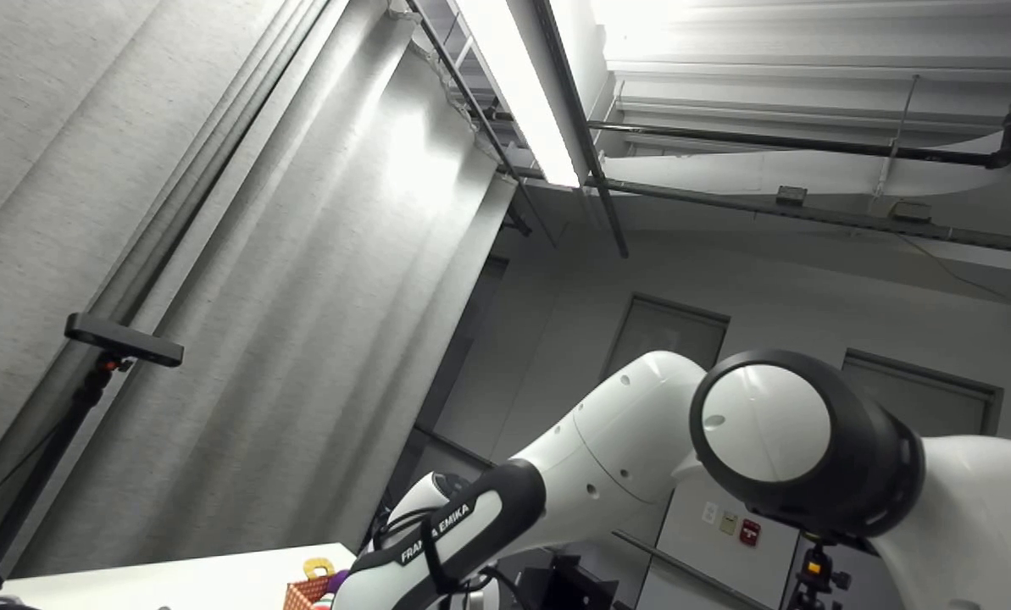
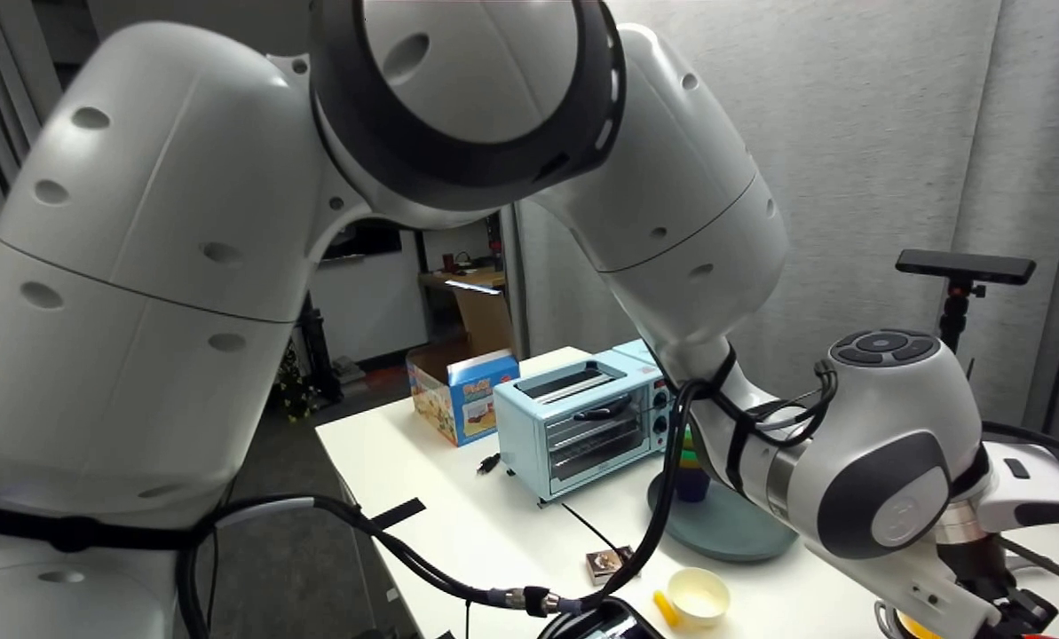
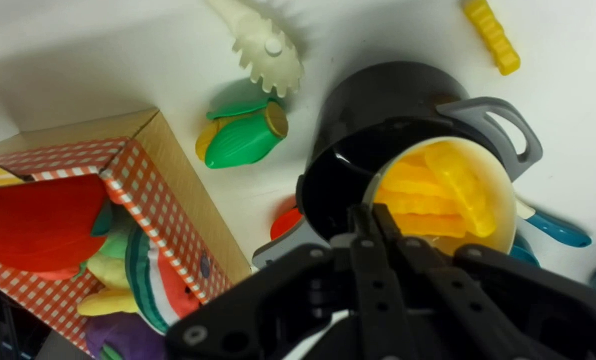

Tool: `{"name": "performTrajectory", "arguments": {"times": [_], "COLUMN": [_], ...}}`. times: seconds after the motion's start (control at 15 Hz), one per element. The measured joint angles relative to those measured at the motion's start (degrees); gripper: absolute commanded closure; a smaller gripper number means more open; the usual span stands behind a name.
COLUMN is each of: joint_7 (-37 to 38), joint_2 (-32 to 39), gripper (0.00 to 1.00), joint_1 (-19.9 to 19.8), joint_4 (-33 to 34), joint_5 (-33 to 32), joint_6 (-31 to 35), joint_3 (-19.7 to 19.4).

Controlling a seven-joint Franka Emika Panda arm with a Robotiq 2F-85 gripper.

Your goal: Pour the things in the bowl into the pot

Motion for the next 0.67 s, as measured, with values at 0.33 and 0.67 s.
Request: {"name": "performTrajectory", "arguments": {"times": [0.33, 0.67], "joint_7": [0.3, 0.9], "joint_2": [0.4, 1.1], "gripper": [0.99, 0.99], "joint_1": [1.5, 4.1], "joint_4": [0.9, 1.8], "joint_5": [0.0, -2.3], "joint_6": [0.5, 2.0], "joint_3": [-1.1, -4.6]}}
